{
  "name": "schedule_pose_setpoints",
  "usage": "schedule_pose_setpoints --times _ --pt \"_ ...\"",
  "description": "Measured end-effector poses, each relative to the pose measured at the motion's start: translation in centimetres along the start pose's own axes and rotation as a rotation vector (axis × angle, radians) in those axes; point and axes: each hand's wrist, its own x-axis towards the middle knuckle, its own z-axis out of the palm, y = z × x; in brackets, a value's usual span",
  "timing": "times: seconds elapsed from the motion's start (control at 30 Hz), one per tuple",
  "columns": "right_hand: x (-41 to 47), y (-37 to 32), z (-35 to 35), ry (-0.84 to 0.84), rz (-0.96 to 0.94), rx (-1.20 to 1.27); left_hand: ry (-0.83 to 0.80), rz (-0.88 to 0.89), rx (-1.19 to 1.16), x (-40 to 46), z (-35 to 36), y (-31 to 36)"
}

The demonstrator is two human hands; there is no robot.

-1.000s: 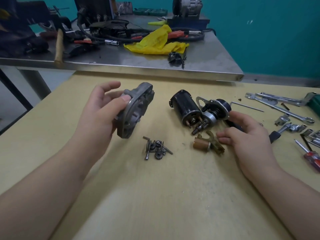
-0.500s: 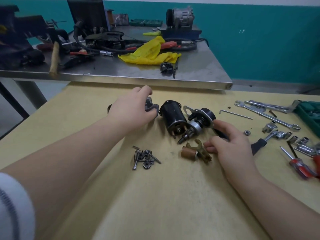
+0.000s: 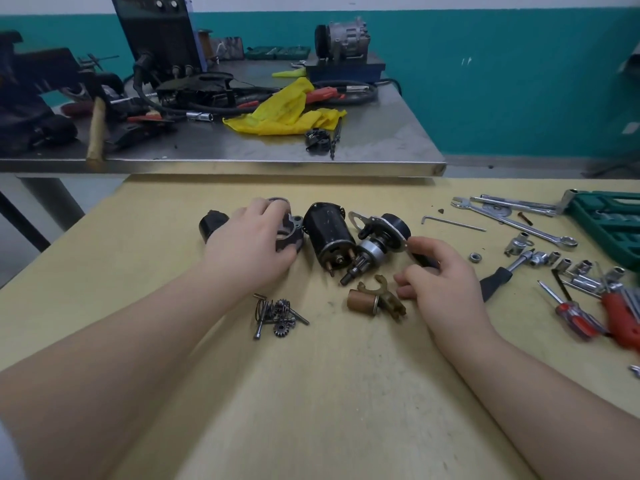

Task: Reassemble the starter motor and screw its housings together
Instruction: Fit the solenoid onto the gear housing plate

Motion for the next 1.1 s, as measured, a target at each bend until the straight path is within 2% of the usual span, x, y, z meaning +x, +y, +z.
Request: schedule_pose_setpoints --times 0.13,0.27,0.33,0.43,0.63,0.8,0.87,0.93,1.1 --pt "-0.4 -0.1 0.1 -0.004 -0.065 -0.021 0.07 0.08 -0.159 -5.2 -2.1 -0.6" --pt "-1.1 -0.2 0.3 -0.077 -0.228 -0.23 -0.087 0.167 -0.159 -10.5 -1.9 -0.9" --pt "-1.5 -0.2 0.5 -0.127 -0.305 -0.311 -0.161 0.141 -0.163 -11.5 -1.4 -1.5" --pt "-1.8 -0.1 0.5 -0.168 -0.347 -0.337 -0.102 0.111 -0.273 -11.6 -1.0 -2.6" --pt "-1.7 -0.2 0.3 -0.127 -0.339 -0.317 -0.06 0.049 -0.413 -10.6 -0.3 -2.4" --pt "-1.6 -0.3 0.3 -0.129 -0.323 -0.327 -0.023 -0.193 -0.682 -9.0 -0.1 -2.3" --pt "-1.5 -0.3 0.2 -0.134 -0.316 -0.324 0.029 -0.259 -0.653 -7.9 -0.6 -3.3" --pt "-1.5 -0.3 0.2 -0.137 -0.295 -0.319 -0.015 -0.281 -0.536 -7.1 -1.0 -4.3" --pt "-1.2 -0.1 0.2 -0.13 -0.275 -0.321 -0.044 -0.228 -0.46 -7.2 -0.3 -4.4"
